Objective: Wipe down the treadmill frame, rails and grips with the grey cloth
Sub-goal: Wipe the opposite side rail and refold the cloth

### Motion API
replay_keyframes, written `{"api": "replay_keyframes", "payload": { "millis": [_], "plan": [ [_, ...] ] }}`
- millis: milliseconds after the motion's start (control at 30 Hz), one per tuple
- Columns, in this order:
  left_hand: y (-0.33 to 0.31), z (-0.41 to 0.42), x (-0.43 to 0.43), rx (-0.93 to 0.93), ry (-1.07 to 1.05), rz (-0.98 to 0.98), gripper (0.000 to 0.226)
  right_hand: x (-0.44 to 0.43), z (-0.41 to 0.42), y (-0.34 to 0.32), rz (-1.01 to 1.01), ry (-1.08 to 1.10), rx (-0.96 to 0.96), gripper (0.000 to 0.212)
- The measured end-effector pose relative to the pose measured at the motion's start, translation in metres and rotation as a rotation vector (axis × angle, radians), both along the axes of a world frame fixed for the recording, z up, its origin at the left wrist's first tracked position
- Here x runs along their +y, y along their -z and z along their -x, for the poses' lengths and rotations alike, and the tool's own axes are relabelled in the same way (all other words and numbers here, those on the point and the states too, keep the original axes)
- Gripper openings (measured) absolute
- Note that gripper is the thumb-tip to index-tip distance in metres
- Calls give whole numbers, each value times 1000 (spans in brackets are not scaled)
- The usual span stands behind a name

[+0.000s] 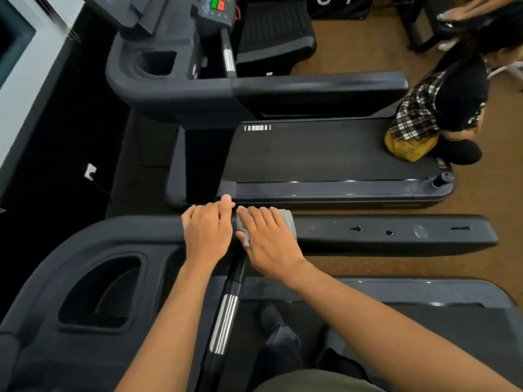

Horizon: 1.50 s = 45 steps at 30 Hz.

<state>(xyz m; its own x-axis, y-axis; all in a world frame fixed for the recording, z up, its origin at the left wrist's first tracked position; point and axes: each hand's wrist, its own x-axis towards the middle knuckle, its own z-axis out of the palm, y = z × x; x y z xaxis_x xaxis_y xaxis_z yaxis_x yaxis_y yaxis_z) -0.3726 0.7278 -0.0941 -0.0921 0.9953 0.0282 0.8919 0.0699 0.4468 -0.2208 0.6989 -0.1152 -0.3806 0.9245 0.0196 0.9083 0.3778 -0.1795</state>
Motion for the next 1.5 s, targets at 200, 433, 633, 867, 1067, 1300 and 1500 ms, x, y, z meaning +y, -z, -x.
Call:
{"api": "replay_keyframes", "payload": {
  "millis": [200, 433, 633, 867, 1067, 1300, 1500],
  "plan": [
    [11, -24, -6, 47, 63, -25, 61, -22, -89, 7, -39, 106, 58, 56],
    [10, -30, -7, 144, 71, 45, 71, -44, -179, 4, -73, 281, 142, 43],
    [-12, -52, -26, -19, 8, 12, 60, -33, -165, 0, -31, 311, 189, 50],
    [-23, -81, -46, -120, -35, 3, 54, -36, -96, 17, -75, 130, 93, 59],
    [-12, -113, -46, 62, 62, 33, 42, -39, -140, 17, -154, 40, 89, 50],
    [0, -155, -45, 123, 157, 84, 45, -57, -236, 23, -206, 215, 242, 39],
    [6, -172, -49, 111, 176, 87, 47, -74, -329, 17, -215, 370, 225, 34]
  ]
}}
